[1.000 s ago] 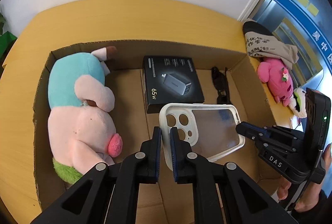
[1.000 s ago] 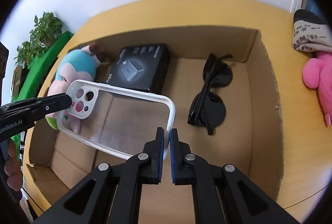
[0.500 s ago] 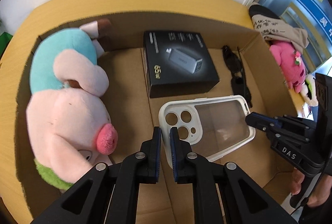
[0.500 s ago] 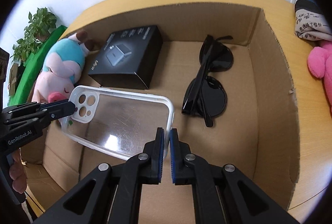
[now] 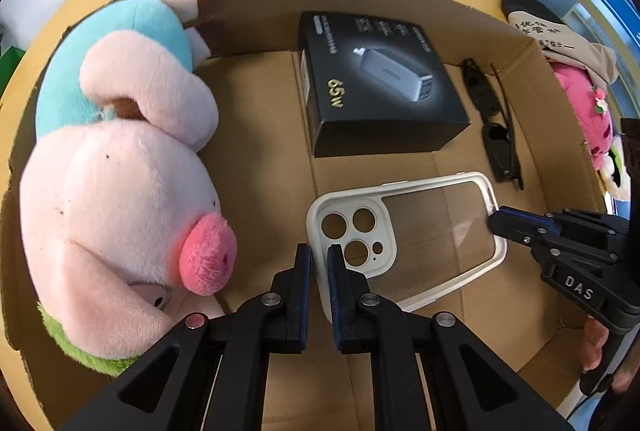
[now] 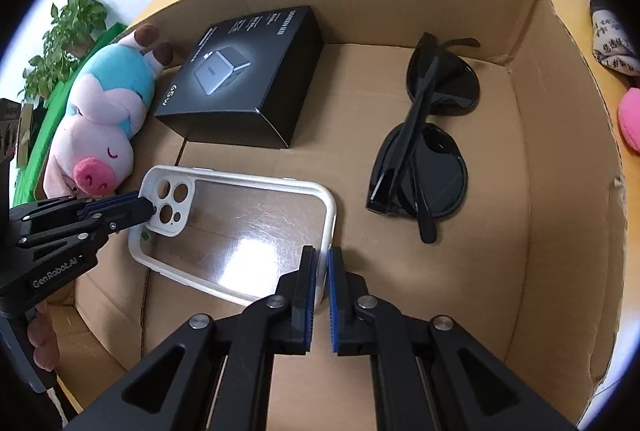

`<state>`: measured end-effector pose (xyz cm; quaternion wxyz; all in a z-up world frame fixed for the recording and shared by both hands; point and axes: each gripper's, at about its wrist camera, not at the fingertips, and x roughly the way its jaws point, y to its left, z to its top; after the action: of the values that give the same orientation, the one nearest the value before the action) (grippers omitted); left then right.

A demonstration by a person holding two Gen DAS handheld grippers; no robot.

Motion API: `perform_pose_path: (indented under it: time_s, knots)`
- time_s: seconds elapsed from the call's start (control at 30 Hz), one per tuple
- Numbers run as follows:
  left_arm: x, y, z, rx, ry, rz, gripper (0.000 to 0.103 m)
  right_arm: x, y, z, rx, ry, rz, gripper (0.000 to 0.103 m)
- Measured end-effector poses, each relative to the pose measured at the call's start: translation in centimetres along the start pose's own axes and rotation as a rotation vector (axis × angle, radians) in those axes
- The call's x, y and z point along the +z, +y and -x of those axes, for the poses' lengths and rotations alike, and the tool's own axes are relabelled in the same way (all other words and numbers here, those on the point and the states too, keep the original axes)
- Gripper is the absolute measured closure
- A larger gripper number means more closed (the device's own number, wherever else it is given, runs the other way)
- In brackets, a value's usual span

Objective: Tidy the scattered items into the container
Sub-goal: 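Lower the phone case into the box and open both grippers, then withdraw both grippers from the box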

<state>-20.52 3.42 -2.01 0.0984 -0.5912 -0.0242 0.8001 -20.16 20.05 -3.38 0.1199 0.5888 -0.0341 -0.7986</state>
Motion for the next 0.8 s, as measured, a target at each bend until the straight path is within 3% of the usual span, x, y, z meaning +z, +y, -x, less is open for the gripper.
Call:
perform_pose_path:
  time_s: [0.3,0.37,0.4,0.43,0.47,0.5,0.6,0.67,0.7,0.8]
  knots:
    - [0.0,0.4,0.1,-0.002,-0.028,0.035,0.092,0.1,0.6,-0.1,-0.029,0.005,0.025,0.096]
    - [-0.1,0.4,0.6,0.000,-0.047,0.035,0.078,0.0,0.6,0.1,-0.020,0.000,0.026,0.089]
    - [-0.2,0.3,1.1,0.002,-0.063,0.031,0.065,-0.1,0.6,0.2,-0.017,-0.003,0.027,0.084]
    - [-0.3,0.2,1.6,0.010,-0.083,0.025,0.053,-0.3,0.6,0.5,-0.021,-0.016,0.032,0.069]
    - [-0.4,0.1,2.5,0.026,-0.114,0.015,0.048,-0.5,0.6,1.0,-0.026,-0.036,0.038,0.060]
    - [-0.6,-0.1,3.7,0.044,-0.153,0.003,0.039,-0.7,0.6,1.9,-0.028,-0.063,0.043,0.058]
    - [-2.3,-0.1,8.3,0.084,-0.299,-0.031,0.023,-1.9,0.8,5.0,-0.020,-0.156,0.062,0.052]
    - [-3.7,-0.3,11.2,0.105,-0.397,-0.033,0.014,-3.5,1.3,7.3,-0.034,-0.233,0.077,0.032]
    - [-4.8,-0.3,13.0,0.118,-0.459,-0.032,0.010,-4.7,1.6,8.6,-0.033,-0.279,0.079,0.028]
    - [-7.7,-0.7,17.0,0.126,-0.610,-0.025,0.000,-7.4,3.0,10.5,-0.020,-0.350,0.057,0.025]
